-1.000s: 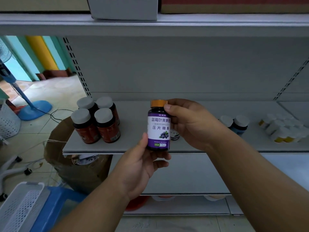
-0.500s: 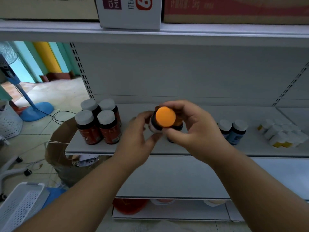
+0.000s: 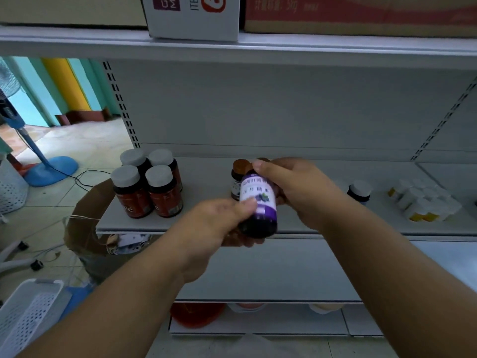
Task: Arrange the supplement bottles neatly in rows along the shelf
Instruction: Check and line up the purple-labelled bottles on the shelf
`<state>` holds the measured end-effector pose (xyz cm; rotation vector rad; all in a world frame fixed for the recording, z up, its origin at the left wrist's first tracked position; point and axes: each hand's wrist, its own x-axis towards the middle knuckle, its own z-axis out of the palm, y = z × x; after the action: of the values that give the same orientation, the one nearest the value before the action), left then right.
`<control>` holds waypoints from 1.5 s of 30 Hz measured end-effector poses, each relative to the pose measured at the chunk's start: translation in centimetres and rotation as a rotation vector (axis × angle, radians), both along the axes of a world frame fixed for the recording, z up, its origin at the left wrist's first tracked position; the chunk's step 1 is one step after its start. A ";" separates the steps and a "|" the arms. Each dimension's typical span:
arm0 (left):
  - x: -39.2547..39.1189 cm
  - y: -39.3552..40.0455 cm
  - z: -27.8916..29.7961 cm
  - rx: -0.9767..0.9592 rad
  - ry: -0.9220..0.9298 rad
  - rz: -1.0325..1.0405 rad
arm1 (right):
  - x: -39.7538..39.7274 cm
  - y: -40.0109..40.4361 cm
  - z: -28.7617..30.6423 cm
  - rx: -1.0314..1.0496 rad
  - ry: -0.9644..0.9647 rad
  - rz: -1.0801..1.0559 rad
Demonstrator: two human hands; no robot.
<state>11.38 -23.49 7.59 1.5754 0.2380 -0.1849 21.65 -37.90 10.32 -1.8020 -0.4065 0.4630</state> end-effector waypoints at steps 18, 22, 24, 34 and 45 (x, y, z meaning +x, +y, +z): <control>3.8 3.3 -4.5 0.744 -0.152 0.060 | 3.1 2.5 -0.6 -0.300 -0.452 -0.033; 4.7 3.8 -9.4 1.314 -0.159 -0.082 | 3.4 3.3 -2.7 -0.458 -0.670 -0.057; 4.9 3.6 -11.1 1.394 -0.125 -0.174 | 3.9 3.6 -3.8 -0.545 -0.752 -0.039; 5.8 3.7 -15.0 1.473 -0.042 -0.326 | 5.4 3.4 -7.7 -0.783 -0.992 0.013; 6.0 3.7 -15.4 1.518 -0.025 -0.322 | 5.0 0.7 -9.5 -0.517 -0.760 -0.160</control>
<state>17.34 -19.78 -7.76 3.1271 0.0701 -0.2486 26.65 -37.19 0.82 -2.4677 -0.6950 -0.2878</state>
